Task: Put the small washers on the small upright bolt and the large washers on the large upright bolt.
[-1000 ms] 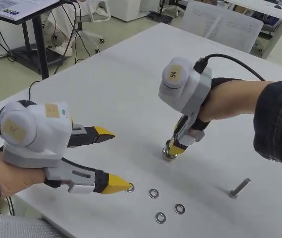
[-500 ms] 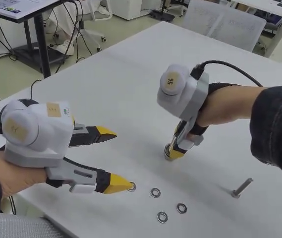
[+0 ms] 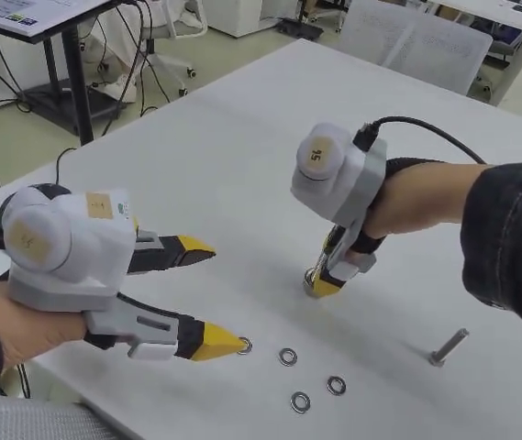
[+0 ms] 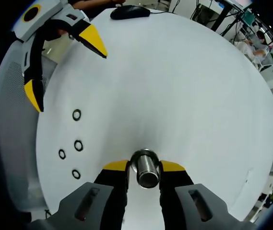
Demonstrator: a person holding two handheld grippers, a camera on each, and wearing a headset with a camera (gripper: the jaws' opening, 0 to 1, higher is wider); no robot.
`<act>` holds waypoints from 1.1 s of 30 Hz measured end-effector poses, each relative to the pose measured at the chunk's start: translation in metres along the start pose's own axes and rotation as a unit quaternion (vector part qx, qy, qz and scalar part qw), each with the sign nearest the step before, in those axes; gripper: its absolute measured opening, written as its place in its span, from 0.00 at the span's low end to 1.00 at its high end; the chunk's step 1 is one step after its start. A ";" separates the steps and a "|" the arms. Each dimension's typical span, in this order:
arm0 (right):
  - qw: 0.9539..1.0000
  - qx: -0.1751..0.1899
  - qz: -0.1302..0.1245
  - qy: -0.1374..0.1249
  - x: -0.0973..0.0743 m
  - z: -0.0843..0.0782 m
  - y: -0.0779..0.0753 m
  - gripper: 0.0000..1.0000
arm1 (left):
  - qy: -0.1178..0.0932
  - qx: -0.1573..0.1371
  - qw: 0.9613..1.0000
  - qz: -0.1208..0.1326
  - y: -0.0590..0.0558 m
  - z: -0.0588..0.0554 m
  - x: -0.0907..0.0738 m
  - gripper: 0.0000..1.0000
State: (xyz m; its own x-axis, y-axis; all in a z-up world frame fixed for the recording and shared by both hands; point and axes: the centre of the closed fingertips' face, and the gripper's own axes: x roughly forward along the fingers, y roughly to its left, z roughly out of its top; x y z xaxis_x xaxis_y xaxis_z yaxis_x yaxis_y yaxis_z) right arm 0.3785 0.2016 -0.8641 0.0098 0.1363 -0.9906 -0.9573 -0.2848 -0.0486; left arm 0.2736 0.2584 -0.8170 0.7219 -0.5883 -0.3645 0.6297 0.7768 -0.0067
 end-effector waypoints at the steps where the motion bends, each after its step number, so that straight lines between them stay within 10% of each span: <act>1: 1.000 0.001 0.001 -0.001 0.000 0.000 0.001 0.27 | 0.001 0.000 1.000 0.000 0.000 0.000 0.000 0.66; 33: 0.999 0.024 -0.029 -0.025 -0.023 -0.023 0.009 0.36 | 0.004 0.010 1.000 -0.005 -0.004 0.001 -0.004 0.66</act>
State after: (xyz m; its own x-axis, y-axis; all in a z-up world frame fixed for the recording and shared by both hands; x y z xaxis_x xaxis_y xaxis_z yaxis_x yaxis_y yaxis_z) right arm 0.3765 0.1743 -0.8441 0.0528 0.1981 -0.9788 -0.9682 -0.2300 -0.0988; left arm 0.2683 0.2572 -0.8144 0.7132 -0.5940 -0.3722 0.6423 0.7664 0.0074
